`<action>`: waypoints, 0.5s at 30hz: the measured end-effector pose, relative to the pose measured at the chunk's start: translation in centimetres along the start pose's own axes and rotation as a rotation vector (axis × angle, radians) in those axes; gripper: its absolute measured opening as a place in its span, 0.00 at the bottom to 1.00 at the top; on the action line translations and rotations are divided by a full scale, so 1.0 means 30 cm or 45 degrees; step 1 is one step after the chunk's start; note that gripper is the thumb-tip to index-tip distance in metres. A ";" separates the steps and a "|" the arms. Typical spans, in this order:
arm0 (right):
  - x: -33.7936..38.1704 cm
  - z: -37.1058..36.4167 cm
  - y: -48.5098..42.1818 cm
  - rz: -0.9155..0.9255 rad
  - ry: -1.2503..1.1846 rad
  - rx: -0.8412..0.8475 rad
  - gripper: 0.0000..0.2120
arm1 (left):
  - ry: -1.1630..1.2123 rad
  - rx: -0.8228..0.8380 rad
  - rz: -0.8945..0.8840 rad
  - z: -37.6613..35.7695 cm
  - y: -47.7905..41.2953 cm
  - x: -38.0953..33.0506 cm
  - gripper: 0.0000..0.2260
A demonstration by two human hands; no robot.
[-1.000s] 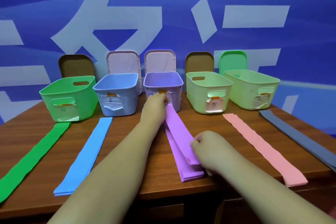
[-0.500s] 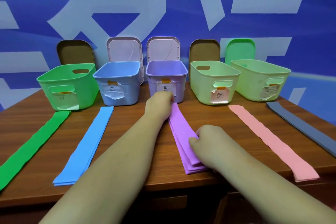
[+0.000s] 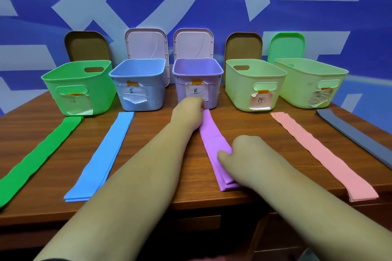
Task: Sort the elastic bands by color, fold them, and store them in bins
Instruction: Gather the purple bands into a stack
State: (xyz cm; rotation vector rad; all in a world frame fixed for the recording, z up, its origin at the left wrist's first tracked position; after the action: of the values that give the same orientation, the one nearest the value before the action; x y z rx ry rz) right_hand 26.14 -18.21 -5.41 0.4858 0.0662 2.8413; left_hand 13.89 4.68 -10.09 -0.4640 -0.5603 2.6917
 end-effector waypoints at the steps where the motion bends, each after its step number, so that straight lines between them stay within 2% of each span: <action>1: 0.004 0.005 0.004 0.004 0.034 -0.010 0.17 | 0.003 0.002 0.002 0.004 0.002 -0.002 0.09; 5: 0.016 0.018 0.020 -0.017 0.271 -0.063 0.20 | 0.027 0.009 0.000 0.009 0.004 0.000 0.10; 11: 0.032 -0.036 0.005 -0.074 0.205 0.011 0.41 | 0.091 -0.005 0.014 0.022 0.009 0.001 0.10; 15: 0.044 -0.069 0.005 -0.062 0.197 -0.001 0.38 | 0.107 0.062 -0.019 0.020 0.013 0.013 0.11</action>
State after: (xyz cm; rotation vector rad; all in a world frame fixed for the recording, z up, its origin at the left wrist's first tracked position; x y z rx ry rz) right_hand 24.21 -18.01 -6.91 0.2598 0.1046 2.8256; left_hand 13.22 4.32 -9.83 -0.5542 -0.4721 2.6509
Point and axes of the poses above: each hand's wrist, its own y-axis away from the middle knuckle, its own z-axis out of the back of the hand, x = y × z, the point moved 2 cm from there along -y, towards the middle knuckle, and after that the axes turned 3 degrees about -z, right-handed, at the moved point
